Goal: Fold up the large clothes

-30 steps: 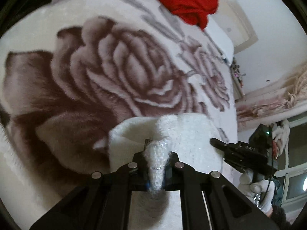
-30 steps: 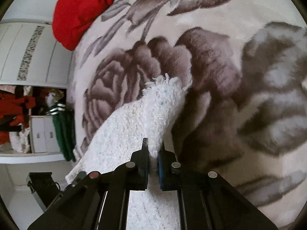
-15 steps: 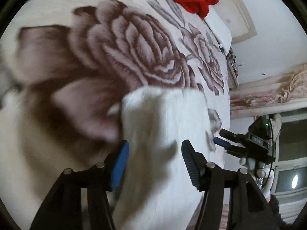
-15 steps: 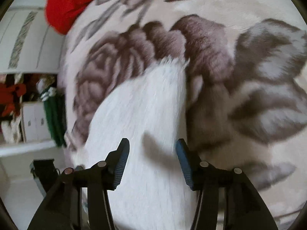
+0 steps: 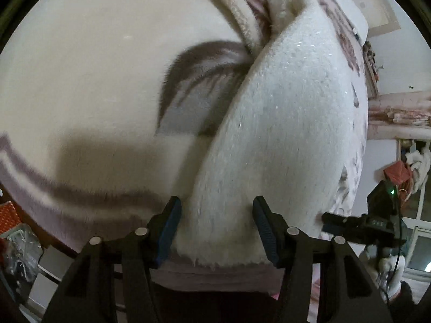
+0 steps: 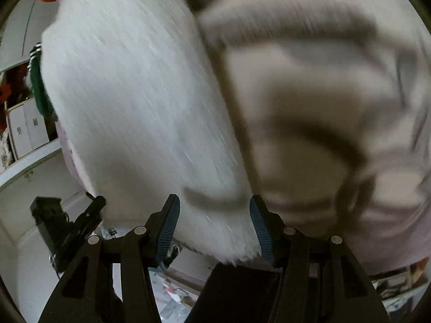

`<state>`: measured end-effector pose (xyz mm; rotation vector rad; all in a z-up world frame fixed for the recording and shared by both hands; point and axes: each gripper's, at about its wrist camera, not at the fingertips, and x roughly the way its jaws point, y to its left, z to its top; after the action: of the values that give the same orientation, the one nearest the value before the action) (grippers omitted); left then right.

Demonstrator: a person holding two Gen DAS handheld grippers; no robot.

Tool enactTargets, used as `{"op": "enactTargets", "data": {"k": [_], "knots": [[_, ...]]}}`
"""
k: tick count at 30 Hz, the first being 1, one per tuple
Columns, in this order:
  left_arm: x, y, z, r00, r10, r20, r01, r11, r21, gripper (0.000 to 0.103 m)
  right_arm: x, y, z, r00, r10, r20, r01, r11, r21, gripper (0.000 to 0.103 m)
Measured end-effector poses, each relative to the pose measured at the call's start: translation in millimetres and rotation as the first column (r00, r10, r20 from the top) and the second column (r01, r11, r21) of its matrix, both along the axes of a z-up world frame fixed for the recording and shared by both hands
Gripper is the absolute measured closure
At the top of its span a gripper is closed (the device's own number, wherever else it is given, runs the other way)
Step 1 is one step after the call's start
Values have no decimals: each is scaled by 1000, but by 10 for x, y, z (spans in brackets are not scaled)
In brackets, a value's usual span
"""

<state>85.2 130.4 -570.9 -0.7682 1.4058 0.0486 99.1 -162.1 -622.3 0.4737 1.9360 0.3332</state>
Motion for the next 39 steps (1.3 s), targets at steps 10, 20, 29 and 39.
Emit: {"op": "enactTargets", "data": {"k": [10,20,29,39], "knots": [[-174,-121,315,995,5,95,-8,999,41,84,-355,-126,357,988,-27,150,37,997,-66,97],[-194,69,-419,1000,18,-20,-17,998,58,82,-265,187,128,987,111,120,-94,986,-140,97],[198,56,591,998,0,68,-11,987,158,69,357,318,703,981,139,134,-133,990,-52,76],[2216,-420,89,986,-135,96,113,973,203,89,1961,1095,680,949,91,300,-97,995,4,84]]}}
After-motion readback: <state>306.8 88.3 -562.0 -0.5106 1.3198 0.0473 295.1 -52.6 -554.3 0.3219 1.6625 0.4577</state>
